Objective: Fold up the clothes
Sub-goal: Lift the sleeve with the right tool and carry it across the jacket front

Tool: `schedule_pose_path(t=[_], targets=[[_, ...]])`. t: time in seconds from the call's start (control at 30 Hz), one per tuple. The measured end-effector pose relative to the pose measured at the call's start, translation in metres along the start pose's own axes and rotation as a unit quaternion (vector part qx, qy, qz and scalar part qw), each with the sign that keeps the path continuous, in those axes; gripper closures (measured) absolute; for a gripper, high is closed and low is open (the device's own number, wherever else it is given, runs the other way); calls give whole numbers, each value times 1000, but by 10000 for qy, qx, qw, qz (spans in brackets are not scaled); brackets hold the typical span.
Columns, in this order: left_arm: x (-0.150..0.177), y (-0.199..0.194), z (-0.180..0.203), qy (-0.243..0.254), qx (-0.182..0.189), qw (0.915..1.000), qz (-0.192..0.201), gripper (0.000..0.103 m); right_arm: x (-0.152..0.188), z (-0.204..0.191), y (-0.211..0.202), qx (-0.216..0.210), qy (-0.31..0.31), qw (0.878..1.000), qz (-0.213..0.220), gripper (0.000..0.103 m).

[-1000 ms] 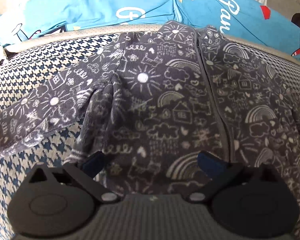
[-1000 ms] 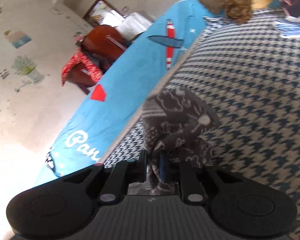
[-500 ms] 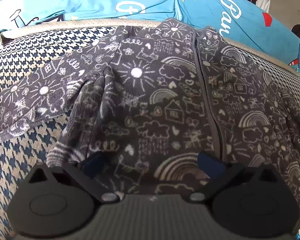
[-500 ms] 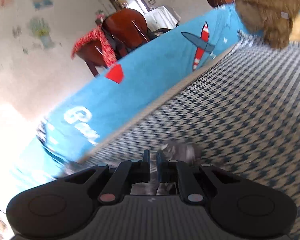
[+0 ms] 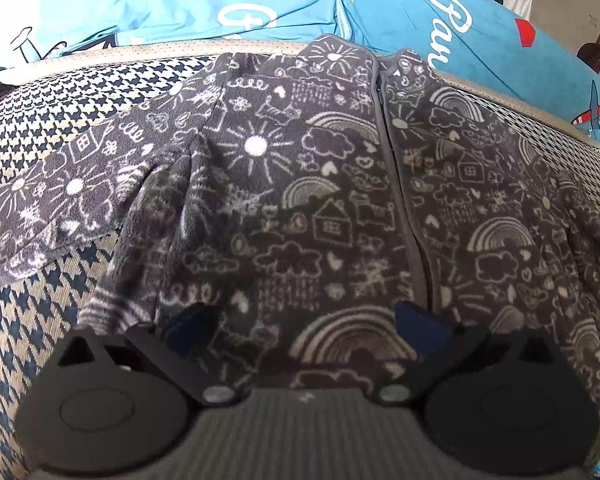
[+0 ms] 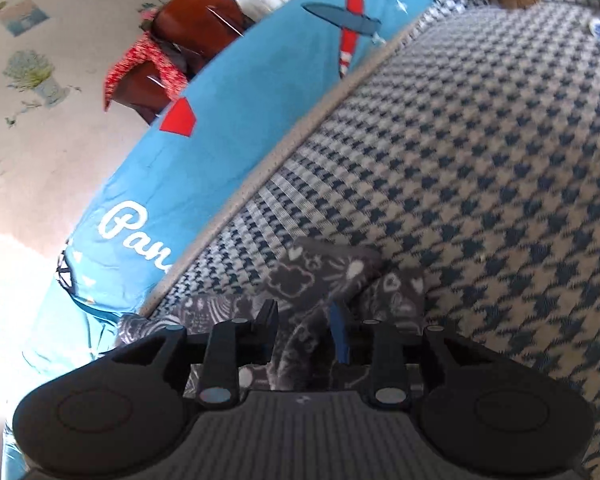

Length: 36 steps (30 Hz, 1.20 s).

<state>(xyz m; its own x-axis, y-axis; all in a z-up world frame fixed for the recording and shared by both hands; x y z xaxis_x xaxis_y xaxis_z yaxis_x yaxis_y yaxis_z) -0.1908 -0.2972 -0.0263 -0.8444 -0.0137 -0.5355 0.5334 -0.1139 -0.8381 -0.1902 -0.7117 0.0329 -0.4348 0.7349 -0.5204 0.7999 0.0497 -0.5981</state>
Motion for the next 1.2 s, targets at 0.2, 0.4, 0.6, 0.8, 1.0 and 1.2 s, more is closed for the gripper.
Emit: schedule_pose_path(t=[0.2,0.4,0.6,0.8,1.0,1.2], targets=[[0,0,0,8,-10,10000,4,0,5,4,12,33,248,9995,-172,73],[0,1,0,-13,-5,10000,11,0,9,1,22,64,289,9993,-249,73],[-1,1,-1,-20,-3,10000,10,0,12,-12,29,37,30,9998,-200,87],[-1,0,-1,-37,4,10000,9,0,11,-26,27,-140,-135,9998,-50,90],[-1,0,-2,-94,33,9999,15,0,5,-39,25,-378,-83,9991,158,92],[-1,-1,-3,-135,47,9999,24,0,3,-63,26,-603,-268,9973,327,92]])
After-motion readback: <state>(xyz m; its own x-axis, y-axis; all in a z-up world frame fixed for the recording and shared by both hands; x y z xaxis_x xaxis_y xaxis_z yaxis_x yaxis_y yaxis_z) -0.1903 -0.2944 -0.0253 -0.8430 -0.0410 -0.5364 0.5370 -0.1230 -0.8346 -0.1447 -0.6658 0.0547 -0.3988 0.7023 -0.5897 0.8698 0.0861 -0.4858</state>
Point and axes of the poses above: each gripper's, at about its wrist camera, not at the fingertips, and y roughly the way its jaws point, z to its right, x to its underside, the point moved 6 cm from there along y, roughly the way its jaws point, and after that the axes turned 2 degrees about -x, right-handed, at the moved point
